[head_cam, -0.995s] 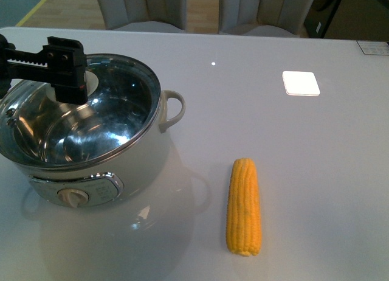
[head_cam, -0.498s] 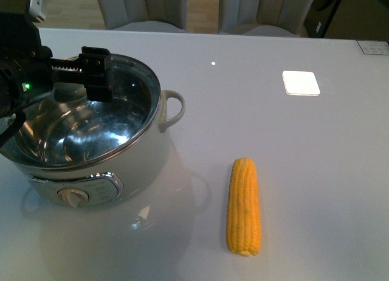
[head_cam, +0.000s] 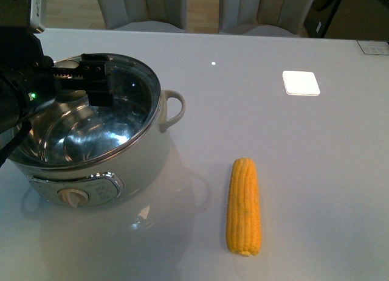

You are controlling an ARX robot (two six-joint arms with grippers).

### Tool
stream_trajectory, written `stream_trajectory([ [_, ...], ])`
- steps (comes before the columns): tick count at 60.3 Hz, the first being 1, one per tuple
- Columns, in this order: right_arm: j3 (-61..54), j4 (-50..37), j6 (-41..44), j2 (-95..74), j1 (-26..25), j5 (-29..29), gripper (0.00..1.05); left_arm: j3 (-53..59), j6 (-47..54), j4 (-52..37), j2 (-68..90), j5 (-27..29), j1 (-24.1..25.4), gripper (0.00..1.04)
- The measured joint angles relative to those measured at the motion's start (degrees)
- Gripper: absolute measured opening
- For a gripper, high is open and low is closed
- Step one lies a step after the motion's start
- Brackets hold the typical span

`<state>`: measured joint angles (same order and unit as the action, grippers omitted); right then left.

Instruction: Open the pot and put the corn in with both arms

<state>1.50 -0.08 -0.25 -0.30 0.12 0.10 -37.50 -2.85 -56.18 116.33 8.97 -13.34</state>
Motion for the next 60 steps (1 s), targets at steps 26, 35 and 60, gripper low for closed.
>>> stream_trajectory([
  [26, 0.0, 0.0, 0.0, 0.0, 0.0, 0.0, 0.96, 0.3, -1.9, 0.0, 0.3, 0.4, -1.2, 0.70],
  [35, 0.0, 0.0, 0.0, 0.0, 0.0, 0.0, 0.96, 0.5, -2.6, -0.4, 0.3, 1.5, -1.5, 0.46],
  [60, 0.0, 0.0, 0.0, 0.0, 0.0, 0.0, 0.96, 0.6, -2.6, -0.7, 0.3, 2.5, -1.8, 0.45],
])
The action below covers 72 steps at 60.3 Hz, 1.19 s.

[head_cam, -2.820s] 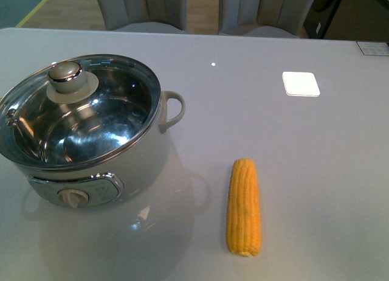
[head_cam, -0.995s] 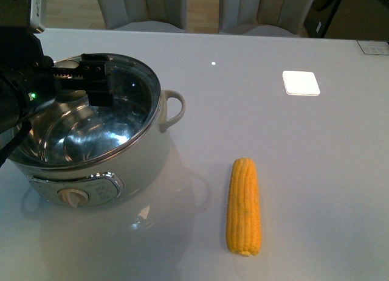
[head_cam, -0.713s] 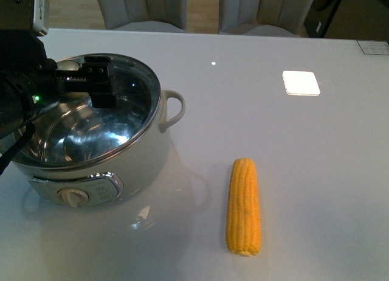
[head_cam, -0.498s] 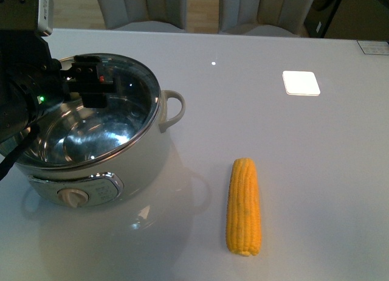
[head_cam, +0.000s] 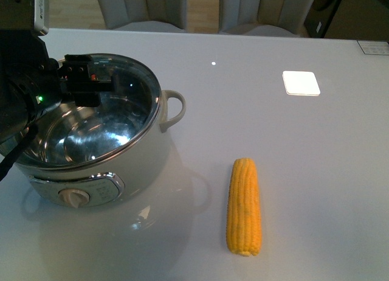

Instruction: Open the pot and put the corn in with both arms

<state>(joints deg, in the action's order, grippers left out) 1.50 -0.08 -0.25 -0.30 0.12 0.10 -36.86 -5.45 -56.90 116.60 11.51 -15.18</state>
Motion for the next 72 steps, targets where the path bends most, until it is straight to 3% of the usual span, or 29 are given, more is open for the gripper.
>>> stream_trajectory([
  [44, 0.0, 0.0, 0.0, 0.0, 0.0, 0.0, 0.96, 0.0, 0.1, 14.4, -14.6, -1.2, 1.9, 0.45],
  [58, 0.0, 0.0, 0.0, 0.0, 0.0, 0.0, 0.96, -1.0, 1.7, 15.8, -19.6, -3.1, 7.0, 0.45],
  [72, 0.0, 0.0, 0.0, 0.0, 0.0, 0.0, 0.96, -1.4, 4.5, 15.2, -21.1, -6.0, 16.3, 0.45],
])
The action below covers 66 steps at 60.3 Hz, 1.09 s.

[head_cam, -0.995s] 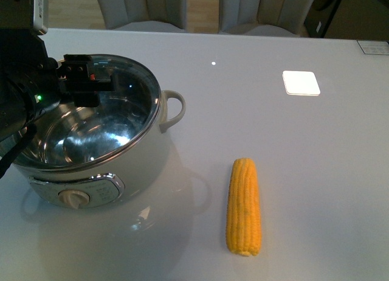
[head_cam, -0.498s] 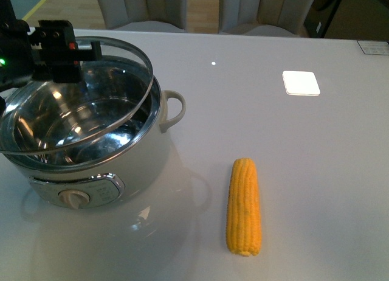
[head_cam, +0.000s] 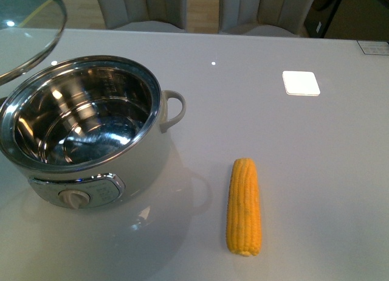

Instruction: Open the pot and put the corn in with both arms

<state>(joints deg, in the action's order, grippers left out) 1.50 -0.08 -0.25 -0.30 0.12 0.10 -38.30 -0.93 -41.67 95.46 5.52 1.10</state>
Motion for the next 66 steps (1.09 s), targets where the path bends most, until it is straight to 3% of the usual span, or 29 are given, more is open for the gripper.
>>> stream_trajectory([
  [16, 0.0, 0.0, 0.0, 0.0, 0.0, 0.0, 0.96, 0.0, 2.6, -4.5, 2.2, -4.5, 13.3, 0.44],
  [30, 0.0, 0.0, 0.0, 0.0, 0.0, 0.0, 0.96, -0.1, 2.6, -8.6, 8.5, -6.6, 20.6, 0.44],
  [66, 0.0, 0.0, 0.0, 0.0, 0.0, 0.0, 0.96, -6.2, 3.8, -18.6, 28.1, -8.0, 27.0, 0.44],
])
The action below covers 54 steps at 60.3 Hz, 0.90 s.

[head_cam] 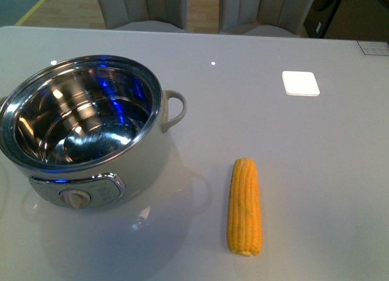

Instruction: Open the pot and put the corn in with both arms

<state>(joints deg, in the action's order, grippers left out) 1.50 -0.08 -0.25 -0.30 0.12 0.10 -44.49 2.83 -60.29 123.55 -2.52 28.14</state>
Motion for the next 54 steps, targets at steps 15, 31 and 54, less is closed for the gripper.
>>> stream_trajectory([
  [15, 0.0, 0.0, 0.0, 0.0, 0.0, 0.0, 0.96, -2.9, 0.7, -6.1, 8.9, -2.0, 0.7, 0.44],
  [31, 0.0, 0.0, 0.0, 0.0, 0.0, 0.0, 0.96, -3.7, 0.6, -9.4, 14.7, -4.7, 1.4, 0.44],
  [54, 0.0, 0.0, 0.0, 0.0, 0.0, 0.0, 0.96, -5.2, 1.2, -12.4, 21.0, -6.5, 1.6, 0.44],
])
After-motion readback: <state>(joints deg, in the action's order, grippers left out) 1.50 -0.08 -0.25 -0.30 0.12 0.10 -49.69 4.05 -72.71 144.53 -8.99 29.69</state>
